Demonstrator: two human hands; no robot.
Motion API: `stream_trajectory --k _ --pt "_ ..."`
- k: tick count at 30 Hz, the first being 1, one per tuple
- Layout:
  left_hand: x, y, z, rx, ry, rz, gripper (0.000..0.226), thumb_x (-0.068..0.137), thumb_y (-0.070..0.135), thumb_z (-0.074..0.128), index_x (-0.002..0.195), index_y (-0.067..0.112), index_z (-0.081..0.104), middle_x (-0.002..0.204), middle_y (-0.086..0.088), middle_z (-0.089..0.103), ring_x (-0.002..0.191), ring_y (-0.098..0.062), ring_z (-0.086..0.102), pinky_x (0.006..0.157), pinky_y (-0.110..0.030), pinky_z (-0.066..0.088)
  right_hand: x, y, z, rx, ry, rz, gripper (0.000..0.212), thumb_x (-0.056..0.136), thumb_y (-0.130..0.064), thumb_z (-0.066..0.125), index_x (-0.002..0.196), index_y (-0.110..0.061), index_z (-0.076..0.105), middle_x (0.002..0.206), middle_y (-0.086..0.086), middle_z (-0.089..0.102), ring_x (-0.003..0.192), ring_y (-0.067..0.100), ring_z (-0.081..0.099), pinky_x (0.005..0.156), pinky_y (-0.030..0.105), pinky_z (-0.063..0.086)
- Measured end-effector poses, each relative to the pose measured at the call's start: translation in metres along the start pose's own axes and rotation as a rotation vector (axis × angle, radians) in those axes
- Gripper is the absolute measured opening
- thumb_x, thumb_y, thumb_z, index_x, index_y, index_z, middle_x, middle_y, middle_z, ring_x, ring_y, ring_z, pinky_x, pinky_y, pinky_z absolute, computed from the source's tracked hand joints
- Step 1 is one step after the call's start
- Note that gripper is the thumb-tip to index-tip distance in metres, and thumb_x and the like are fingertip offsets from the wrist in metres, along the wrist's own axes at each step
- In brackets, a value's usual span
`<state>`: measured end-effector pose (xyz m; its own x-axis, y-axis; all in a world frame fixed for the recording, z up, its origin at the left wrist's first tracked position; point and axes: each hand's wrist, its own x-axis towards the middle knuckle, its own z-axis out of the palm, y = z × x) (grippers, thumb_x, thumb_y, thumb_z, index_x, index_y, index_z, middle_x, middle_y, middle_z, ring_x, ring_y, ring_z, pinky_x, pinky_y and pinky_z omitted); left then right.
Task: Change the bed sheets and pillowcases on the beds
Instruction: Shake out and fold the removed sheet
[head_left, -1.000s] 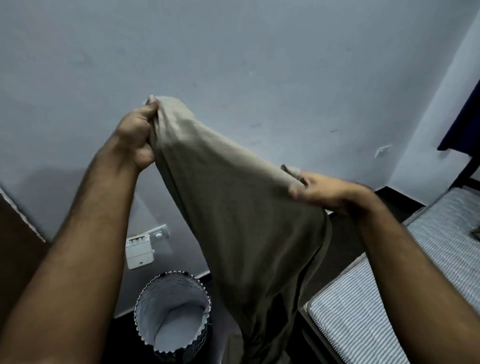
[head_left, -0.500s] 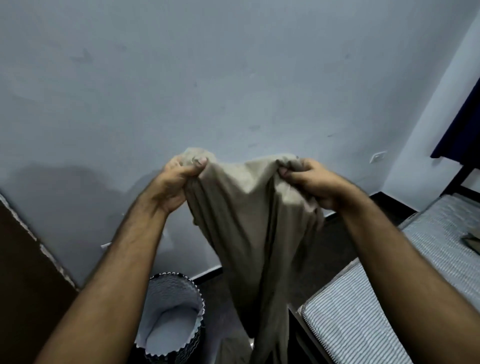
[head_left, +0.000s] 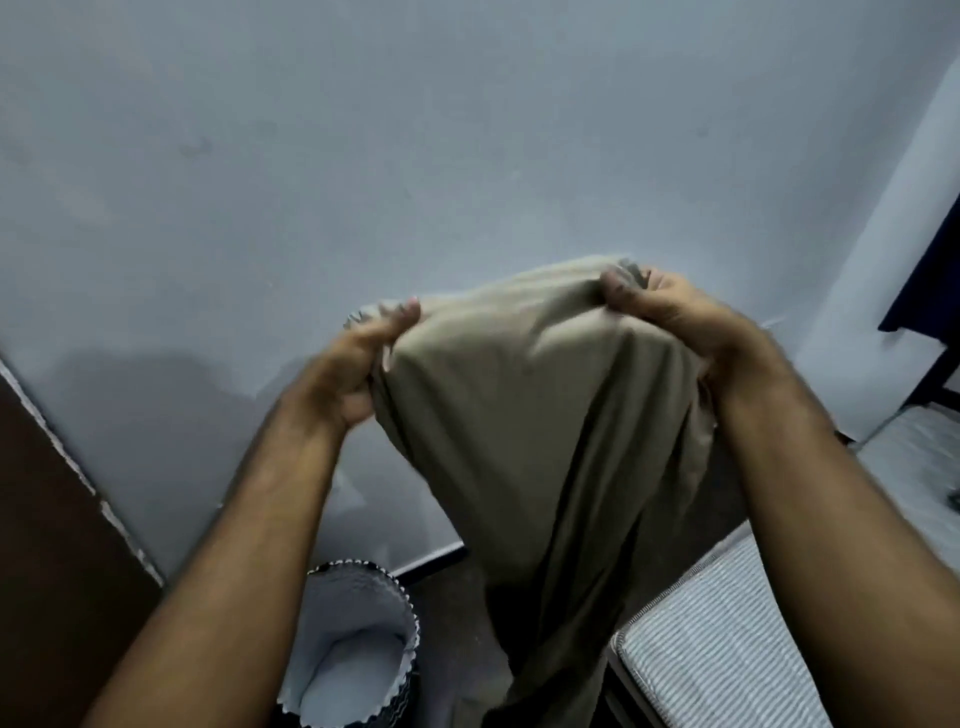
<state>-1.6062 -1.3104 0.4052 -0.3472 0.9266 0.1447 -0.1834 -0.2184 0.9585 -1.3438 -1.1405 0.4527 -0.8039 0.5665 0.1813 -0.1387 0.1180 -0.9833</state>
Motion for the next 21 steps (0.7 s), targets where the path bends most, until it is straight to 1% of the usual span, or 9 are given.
stream_trajectory --k 4,7,9,12,14,16,18,19,21 --pt "0.007 0.07 0.009 0.011 0.006 0.068 0.027 0.095 0.023 0.058 0.073 0.011 0.069 0.066 -0.002 0.07 0.061 -0.012 0.068 0.063 -0.022 0.056 0.005 0.001 -0.012 -0.02 -0.073 -0.092 0.072 0.069 -0.059 0.081 0.117 -0.008 0.066 0.109 0.012 0.07 0.097 0.022 0.067 0.08 0.03 0.057" --pt "0.015 0.097 0.017 -0.107 0.003 0.113 0.035 0.095 0.025 0.053 0.075 0.007 0.075 0.072 -0.006 0.075 0.07 -0.016 0.073 0.069 -0.027 0.059 0.002 0.021 -0.004 0.22 -0.252 -0.182 0.075 0.074 -0.047 0.081 0.134 -0.009 0.057 0.128 0.017 0.063 0.114 0.028 0.064 0.096 0.04 0.055" --pt "0.021 0.099 0.026 -0.144 0.08 0.19 0.03 0.102 0.021 0.049 0.094 0.004 0.072 0.086 -0.01 0.076 0.082 -0.02 0.073 0.078 -0.032 0.06 0.0 0.049 0.002 0.226 -0.232 -0.055 0.069 0.074 -0.033 0.084 0.131 -0.005 0.06 0.128 0.02 0.064 0.111 0.029 0.066 0.091 0.039 0.057" --pt "0.024 0.061 0.029 -0.151 0.085 0.133 0.031 0.105 0.027 0.05 0.119 0.005 0.067 0.115 -0.015 0.07 0.108 -0.026 0.066 0.1 -0.042 0.054 -0.001 0.08 0.014 -0.143 -0.117 0.276 0.04 0.078 -0.022 0.076 0.107 0.005 0.067 0.101 0.017 0.074 0.091 0.026 0.072 0.075 0.031 0.059" --pt "0.019 0.024 0.024 -0.079 0.115 -0.006 0.031 0.102 0.035 0.054 0.104 0.012 0.075 0.105 -0.012 0.073 0.101 -0.027 0.068 0.095 -0.044 0.056 0.001 0.085 0.015 -0.24 0.028 0.296 0.028 0.085 -0.024 0.071 0.089 0.004 0.067 0.079 0.008 0.075 0.071 0.017 0.07 0.067 0.029 0.056" --pt "0.009 0.006 0.019 0.087 0.204 0.005 0.029 0.103 0.036 0.054 0.099 0.015 0.074 0.093 -0.007 0.076 0.09 -0.023 0.07 0.085 -0.046 0.059 0.004 0.075 0.013 -0.172 0.151 0.143 0.016 0.097 -0.016 0.061 0.089 -0.003 0.069 0.076 0.001 0.075 0.068 0.01 0.069 0.069 0.026 0.054" --pt "0.003 0.014 0.02 0.159 0.207 0.132 0.026 0.104 0.036 0.054 0.106 0.015 0.07 0.09 -0.005 0.076 0.082 -0.019 0.071 0.076 -0.045 0.06 0.006 0.061 0.009 0.064 0.352 -0.018 0.022 0.102 -0.01 0.053 0.093 -0.011 0.073 0.082 -0.002 0.076 0.073 0.009 0.07 0.069 0.024 0.057" --pt "0.0 0.024 0.022 0.114 0.155 0.185 0.027 0.104 0.035 0.053 0.109 0.015 0.07 0.093 -0.007 0.076 0.085 -0.02 0.071 0.078 -0.045 0.06 0.009 0.058 0.005 0.225 0.461 -0.054 0.026 0.103 -0.01 0.052 0.09 -0.015 0.074 0.083 -0.002 0.076 0.073 0.01 0.071 0.069 0.026 0.059" --pt "-0.01 0.05 0.04 0.044 0.015 0.281 0.027 0.106 0.031 0.05 0.113 0.012 0.068 0.103 -0.01 0.075 0.096 -0.022 0.07 0.086 -0.042 0.058 0.019 0.063 -0.006 0.275 0.61 -0.056 0.021 0.102 -0.022 0.056 0.092 -0.017 0.074 0.086 0.001 0.077 0.078 0.016 0.072 0.079 0.038 0.062"
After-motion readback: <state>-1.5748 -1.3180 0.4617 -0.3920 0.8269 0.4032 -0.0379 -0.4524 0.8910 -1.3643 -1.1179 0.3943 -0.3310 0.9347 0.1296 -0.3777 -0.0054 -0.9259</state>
